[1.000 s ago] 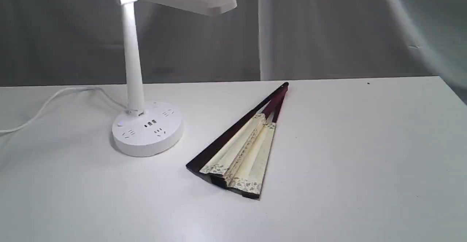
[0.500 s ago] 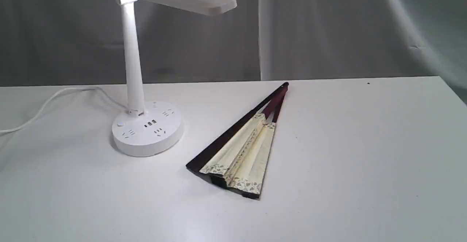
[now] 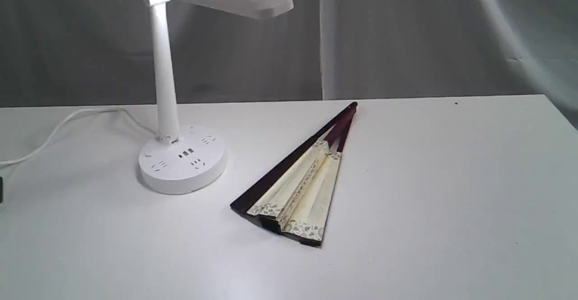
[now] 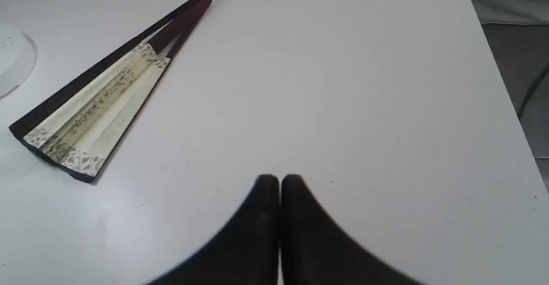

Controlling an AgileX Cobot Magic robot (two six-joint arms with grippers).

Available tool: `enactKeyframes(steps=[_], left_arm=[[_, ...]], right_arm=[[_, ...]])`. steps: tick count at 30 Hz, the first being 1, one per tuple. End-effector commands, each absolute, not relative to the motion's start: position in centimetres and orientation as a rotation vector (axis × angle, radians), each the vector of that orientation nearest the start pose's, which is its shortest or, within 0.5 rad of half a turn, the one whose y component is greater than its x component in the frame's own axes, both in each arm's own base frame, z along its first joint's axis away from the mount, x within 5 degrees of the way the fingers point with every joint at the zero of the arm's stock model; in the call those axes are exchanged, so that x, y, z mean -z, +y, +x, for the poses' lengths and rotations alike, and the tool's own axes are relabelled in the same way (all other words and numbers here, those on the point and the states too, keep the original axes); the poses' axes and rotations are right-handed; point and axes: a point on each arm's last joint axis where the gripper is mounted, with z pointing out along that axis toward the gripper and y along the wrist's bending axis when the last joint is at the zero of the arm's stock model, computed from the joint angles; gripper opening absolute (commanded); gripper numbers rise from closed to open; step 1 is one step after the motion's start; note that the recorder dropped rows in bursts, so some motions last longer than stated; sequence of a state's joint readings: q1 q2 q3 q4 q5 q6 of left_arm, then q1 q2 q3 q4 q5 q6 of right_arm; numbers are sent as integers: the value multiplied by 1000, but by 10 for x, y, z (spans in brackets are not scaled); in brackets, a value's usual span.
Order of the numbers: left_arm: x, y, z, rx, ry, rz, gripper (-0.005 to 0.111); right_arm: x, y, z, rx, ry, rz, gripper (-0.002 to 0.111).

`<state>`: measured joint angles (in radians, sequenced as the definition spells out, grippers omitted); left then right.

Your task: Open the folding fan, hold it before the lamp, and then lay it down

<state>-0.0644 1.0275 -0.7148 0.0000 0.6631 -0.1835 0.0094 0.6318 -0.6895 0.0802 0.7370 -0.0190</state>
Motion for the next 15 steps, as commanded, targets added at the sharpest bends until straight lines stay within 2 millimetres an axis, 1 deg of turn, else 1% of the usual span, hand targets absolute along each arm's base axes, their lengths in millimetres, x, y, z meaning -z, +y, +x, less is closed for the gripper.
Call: enactKeyframes(steps=[1,5,15], left_arm=[[-271,-17,200,141,2507,-91,0],[-263,-19,203,187,2563,-127,0],[-264,-22,203,225,2552,-126,0]], right_arm=[[-329,6,115,-76,2165,-5,0],[-329,6,115,-76,2172,-6,0],[-329,6,115,-76,2172,-6,0]])
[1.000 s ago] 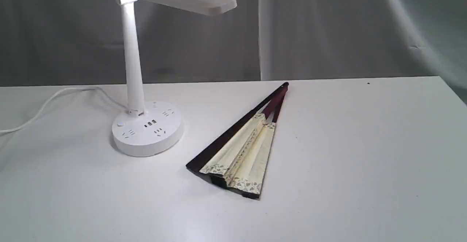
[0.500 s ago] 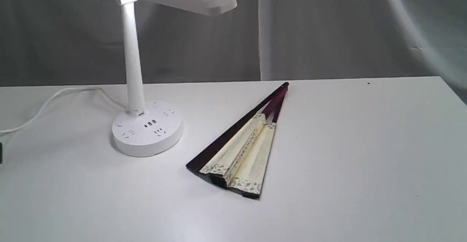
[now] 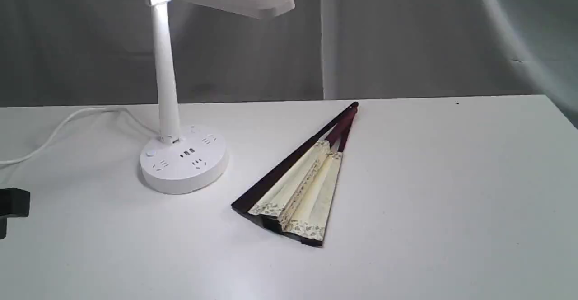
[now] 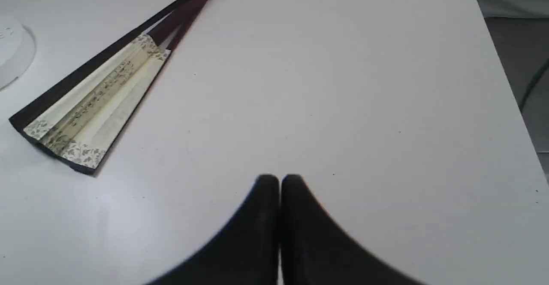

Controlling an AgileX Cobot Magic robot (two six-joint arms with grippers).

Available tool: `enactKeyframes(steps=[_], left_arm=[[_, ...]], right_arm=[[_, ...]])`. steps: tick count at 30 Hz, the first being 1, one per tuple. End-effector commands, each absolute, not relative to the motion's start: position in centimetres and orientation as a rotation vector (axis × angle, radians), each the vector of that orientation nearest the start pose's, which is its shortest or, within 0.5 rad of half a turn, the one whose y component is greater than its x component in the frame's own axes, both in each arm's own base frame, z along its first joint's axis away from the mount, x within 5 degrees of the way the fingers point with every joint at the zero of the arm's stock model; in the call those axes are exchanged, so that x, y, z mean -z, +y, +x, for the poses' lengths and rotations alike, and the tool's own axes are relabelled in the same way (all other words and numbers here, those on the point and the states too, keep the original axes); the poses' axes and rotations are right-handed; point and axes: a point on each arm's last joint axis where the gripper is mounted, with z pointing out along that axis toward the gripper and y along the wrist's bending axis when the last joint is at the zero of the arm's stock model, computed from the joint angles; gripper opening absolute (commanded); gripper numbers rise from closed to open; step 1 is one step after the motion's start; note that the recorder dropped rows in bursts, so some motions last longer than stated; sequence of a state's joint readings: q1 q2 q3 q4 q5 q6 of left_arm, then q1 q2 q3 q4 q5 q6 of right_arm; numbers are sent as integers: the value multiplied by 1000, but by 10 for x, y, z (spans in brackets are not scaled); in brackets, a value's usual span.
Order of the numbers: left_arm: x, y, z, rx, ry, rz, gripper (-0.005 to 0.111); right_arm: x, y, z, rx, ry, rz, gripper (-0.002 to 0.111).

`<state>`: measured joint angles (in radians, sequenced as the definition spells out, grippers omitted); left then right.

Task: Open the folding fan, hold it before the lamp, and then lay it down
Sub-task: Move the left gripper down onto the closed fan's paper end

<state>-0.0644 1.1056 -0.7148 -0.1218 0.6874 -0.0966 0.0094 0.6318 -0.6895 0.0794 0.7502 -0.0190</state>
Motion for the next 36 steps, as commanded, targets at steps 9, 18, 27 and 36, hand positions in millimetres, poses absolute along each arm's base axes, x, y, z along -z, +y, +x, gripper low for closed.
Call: enactKeyframes(steps=[9,18,27,36], left_arm=[[-264,-33,203,312,2555,-20,0],[-239,-83,217,380,2592,187,0],[-217,-123,241,410,2626,282,1],[-211,-151,288,412,2681,326,31]], right_arm=[[-329,6,115,-76,2168,-6,0],[-329,6,115,-76,2166,-5,0],[-330,6,115,-76,2161,-5,0],[-330,6,115,-76,2159,-5,0]])
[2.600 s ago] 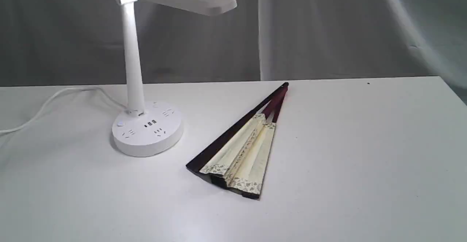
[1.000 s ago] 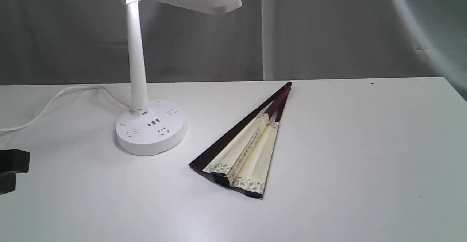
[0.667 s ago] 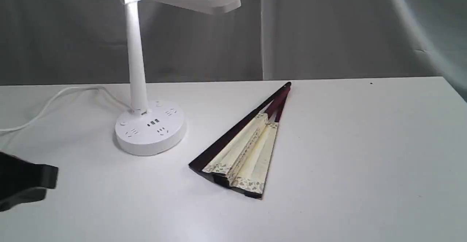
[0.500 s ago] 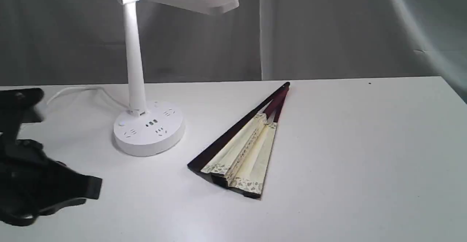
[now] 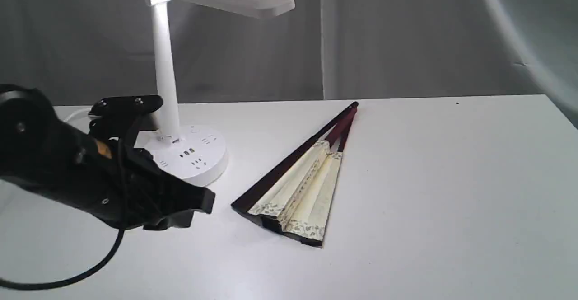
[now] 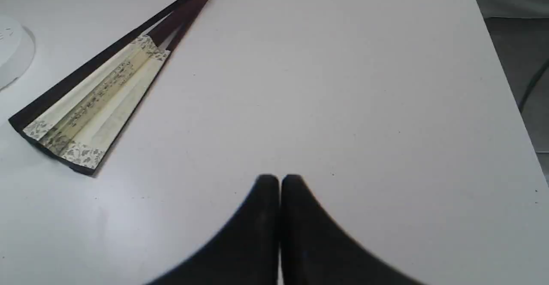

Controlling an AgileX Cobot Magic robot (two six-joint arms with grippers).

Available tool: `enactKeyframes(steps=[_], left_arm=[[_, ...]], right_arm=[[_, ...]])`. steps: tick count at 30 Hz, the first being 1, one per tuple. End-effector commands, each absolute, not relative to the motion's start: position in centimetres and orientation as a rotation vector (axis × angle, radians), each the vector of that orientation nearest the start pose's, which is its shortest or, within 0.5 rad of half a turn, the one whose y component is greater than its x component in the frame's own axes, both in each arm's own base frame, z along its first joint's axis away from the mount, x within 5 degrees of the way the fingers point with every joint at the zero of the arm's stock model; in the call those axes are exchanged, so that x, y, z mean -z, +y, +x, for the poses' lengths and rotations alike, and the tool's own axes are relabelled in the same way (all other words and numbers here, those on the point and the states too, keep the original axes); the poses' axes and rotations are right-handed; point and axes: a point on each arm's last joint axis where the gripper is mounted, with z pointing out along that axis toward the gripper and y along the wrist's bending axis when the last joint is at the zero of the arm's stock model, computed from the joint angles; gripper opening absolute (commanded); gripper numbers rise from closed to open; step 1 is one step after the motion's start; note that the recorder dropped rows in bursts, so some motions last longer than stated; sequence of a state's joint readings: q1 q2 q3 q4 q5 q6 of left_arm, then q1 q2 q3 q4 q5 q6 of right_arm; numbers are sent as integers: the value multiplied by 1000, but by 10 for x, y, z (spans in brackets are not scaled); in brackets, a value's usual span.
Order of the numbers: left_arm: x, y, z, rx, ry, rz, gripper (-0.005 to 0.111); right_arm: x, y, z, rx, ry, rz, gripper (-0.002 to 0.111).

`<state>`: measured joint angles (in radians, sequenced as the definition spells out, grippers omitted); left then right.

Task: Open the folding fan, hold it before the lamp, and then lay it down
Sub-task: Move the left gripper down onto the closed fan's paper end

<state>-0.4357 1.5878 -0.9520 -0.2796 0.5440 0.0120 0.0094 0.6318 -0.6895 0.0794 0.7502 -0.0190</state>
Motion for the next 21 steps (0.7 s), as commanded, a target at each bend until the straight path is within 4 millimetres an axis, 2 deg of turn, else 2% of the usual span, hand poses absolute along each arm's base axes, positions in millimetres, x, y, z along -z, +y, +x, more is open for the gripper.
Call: enactKeyframes(steps=[1,5,11,14,21], left_arm=[[-209,-153,292,411,2681,325,34],[-200,-165,307,415,2691,337,39],[-185,-200,317,414,2654,478,39],[-180,-213,325,422,2634,490,39],[-163,-228,350,418,2611,493,39]], right_arm=[[-330,6,115,-76,2159,-5,0],[-330,6,115,-76,2159,-5,0],[-330,6,115,-83,2158,-2,0],[-330,6,115,-83,2158,-2,0],[-330,6,115,-83,2158,-2,0]])
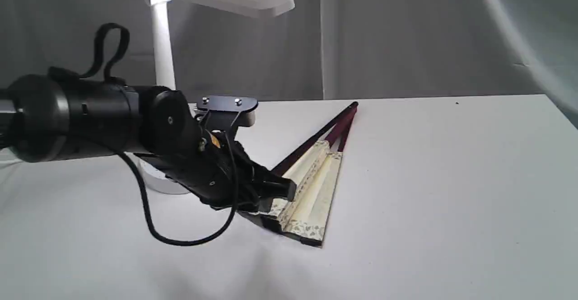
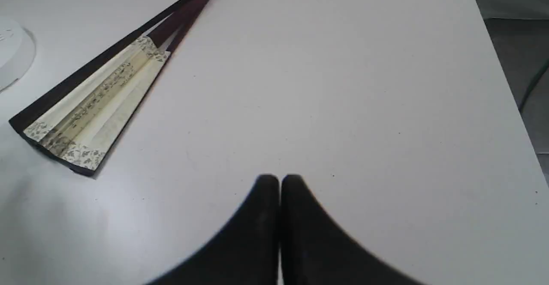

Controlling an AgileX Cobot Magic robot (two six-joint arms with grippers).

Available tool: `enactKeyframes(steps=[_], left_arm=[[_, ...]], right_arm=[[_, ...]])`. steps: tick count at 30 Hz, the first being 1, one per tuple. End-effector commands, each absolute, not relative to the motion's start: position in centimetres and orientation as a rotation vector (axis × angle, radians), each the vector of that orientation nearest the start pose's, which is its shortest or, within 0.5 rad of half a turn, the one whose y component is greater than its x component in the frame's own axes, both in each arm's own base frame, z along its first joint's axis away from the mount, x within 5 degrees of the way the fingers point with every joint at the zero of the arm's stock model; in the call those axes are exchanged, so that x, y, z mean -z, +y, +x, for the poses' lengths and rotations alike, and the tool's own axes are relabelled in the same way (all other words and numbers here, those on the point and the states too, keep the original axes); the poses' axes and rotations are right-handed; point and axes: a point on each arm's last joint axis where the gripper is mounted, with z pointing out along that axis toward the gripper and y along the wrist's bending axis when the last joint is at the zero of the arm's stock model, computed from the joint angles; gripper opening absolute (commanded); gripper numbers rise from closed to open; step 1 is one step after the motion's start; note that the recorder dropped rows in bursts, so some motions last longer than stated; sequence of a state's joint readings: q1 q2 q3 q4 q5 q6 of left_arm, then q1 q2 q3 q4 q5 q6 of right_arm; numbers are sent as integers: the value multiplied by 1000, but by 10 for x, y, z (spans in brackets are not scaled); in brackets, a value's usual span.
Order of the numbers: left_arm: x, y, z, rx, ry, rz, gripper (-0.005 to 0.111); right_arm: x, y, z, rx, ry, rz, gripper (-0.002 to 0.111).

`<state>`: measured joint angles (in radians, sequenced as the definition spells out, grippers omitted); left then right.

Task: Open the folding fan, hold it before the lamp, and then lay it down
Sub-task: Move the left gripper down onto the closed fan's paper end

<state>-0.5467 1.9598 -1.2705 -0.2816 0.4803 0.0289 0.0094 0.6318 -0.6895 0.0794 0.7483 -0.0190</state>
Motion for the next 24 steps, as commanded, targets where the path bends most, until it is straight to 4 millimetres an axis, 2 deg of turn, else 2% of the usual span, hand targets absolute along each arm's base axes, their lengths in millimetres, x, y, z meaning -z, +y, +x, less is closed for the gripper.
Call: enactKeyframes(steps=[1,7,11,13,24], left_arm=[[-161,-230,353,418,2608,492,39],[-157,-242,372,431,2589,490,39],[-157,-249,383,440,2593,501,53],[-157,-253,387,444,2596,507,55],[-132,-262,407,447,2524,452,55]], right_arm=[[-330,6,115,-83,2158,-2,0],[-330,6,116,-86,2156,-1,0],[-330,6,116,-88,2154,-1,0],[-330,6,116,-89,2154,0,0],[-330,6,116,-89,2154,0,0]])
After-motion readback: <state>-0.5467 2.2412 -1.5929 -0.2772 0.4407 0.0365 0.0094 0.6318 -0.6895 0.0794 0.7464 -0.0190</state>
